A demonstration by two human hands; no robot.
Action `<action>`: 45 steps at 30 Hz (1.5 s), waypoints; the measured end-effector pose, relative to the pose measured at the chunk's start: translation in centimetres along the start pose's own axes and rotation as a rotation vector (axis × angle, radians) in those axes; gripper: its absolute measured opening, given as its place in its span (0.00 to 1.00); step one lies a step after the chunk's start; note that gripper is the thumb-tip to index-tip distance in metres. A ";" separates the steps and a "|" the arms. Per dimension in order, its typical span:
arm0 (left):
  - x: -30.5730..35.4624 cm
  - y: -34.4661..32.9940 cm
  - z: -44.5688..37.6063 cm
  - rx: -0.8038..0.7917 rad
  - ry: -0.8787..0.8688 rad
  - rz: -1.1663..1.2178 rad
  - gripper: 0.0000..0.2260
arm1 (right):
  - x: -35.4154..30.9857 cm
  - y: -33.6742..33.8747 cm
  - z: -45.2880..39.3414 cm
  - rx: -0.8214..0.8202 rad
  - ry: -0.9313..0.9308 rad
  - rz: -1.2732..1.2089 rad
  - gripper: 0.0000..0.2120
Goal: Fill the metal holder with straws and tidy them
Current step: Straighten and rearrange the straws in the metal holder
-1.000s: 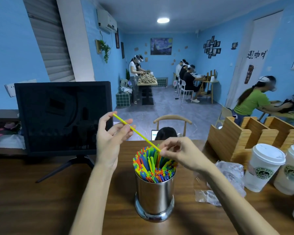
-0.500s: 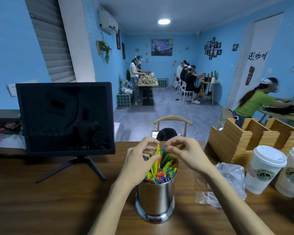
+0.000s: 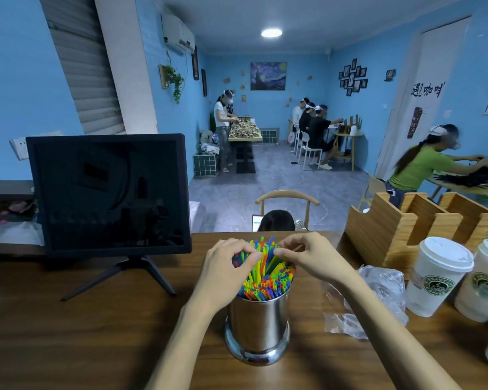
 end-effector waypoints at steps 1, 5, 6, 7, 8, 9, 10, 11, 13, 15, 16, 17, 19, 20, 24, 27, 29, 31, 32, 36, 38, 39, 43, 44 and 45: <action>0.0 0.0 0.1 0.002 0.008 0.008 0.03 | 0.0 -0.1 -0.1 0.015 -0.003 0.003 0.05; -0.1 -0.2 0.2 -0.015 0.032 0.033 0.04 | -0.3 -0.1 -0.2 0.048 -0.002 -0.005 0.03; -0.2 -0.1 0.2 -0.019 0.035 0.038 0.05 | -0.4 0.0 -0.2 0.054 -0.013 -0.026 0.04; -0.2 -0.1 0.3 -0.023 0.037 0.042 0.05 | -0.5 0.1 -0.1 0.055 -0.028 -0.058 0.05; -0.1 -0.1 0.3 -0.024 0.037 0.045 0.05 | -0.5 0.1 -0.1 0.055 -0.044 -0.093 0.07; -0.2 -0.2 0.3 -0.024 0.036 0.048 0.05 | -0.6 0.2 0.0 0.056 -0.057 -0.124 0.08; -0.3 -0.2 0.4 -0.022 0.034 0.051 0.04 | -0.6 0.3 0.0 0.058 -0.069 -0.149 0.10; -0.3 -0.2 0.4 -0.018 0.031 0.055 0.03 | -0.6 0.3 0.0 0.060 -0.079 -0.171 0.10; -0.5 -0.3 0.4 -0.015 0.031 0.063 0.02 | -0.6 0.4 0.1 0.066 -0.088 -0.198 0.11; -0.6 -0.3 0.4 -0.017 0.036 0.069 0.02 | -0.3 0.3 0.1 0.077 -0.093 -0.197 0.09; -0.7 -0.4 0.4 -0.016 0.038 0.069 0.03 | -0.2 0.3 0.1 0.077 -0.094 -0.191 0.07; -0.7 -0.5 0.3 -0.016 0.038 0.067 0.03 | -0.2 0.3 0.1 0.073 -0.092 -0.175 0.06; -0.8 -0.6 0.3 -0.014 0.037 0.065 0.03 | -0.4 0.3 0.0 0.062 -0.069 -0.110 0.06; -0.9 -0.6 0.3 -0.012 0.034 0.064 0.03 | -0.6 0.3 0.0 0.062 -0.046 -0.068 0.07; -1.0 -0.7 0.2 0.000 0.013 0.055 0.04 | -1.7 0.5 0.3 0.130 0.060 0.068 0.12; -1.0 -0.7 0.1 -0.003 0.014 0.052 0.04 | -2.4 0.1 0.1 0.116 0.073 0.240 0.07; -1.1 -0.8 0.1 -0.012 0.024 0.051 0.04 | -2.9 0.0 -0.2 0.103 0.065 0.320 0.04; -1.1 -0.8 0.1 -0.015 0.028 0.050 0.04 | -3.3 0.0 -0.5 0.092 0.067 0.373 0.03; -1.2 -0.8 0.1 -0.014 0.029 0.053 0.04 | -3.4 0.1 -0.7 0.085 0.068 0.390 0.03; -1.1 -0.8 0.1 0.000 0.026 0.061 0.03 | -3.9 0.0 -0.9 0.079 0.089 0.457 0.08; -1.2 -0.9 0.1 0.003 0.026 0.061 0.04 | -4.0 -0.2 -1.0 0.101 0.112 0.493 0.07; -1.2 -0.9 0.1 0.001 0.026 0.060 0.04 | -4.0 -0.3 -1.0 0.106 0.118 0.499 0.07; -1.1 -0.8 0.1 0.000 0.024 0.061 0.03 | -3.7 -0.3 -1.1 0.100 0.145 0.486 0.06; -1.0 -0.7 0.1 0.000 0.020 0.060 0.03 | -3.6 -0.2 -1.2 0.109 0.158 0.469 0.06; -1.0 -0.7 0.2 -0.003 0.015 0.057 0.03 | -3.7 0.0 -1.2 0.125 0.173 0.436 0.07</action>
Point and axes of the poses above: each hand's wrist, its own z-axis away from the middle knuckle, its own y-axis out of the back of the hand, x = y × z, the point moved 2 cm from there along -z, towards the middle knuckle, and after that the axes turned 2 degrees about x, right-handed, at the moved point
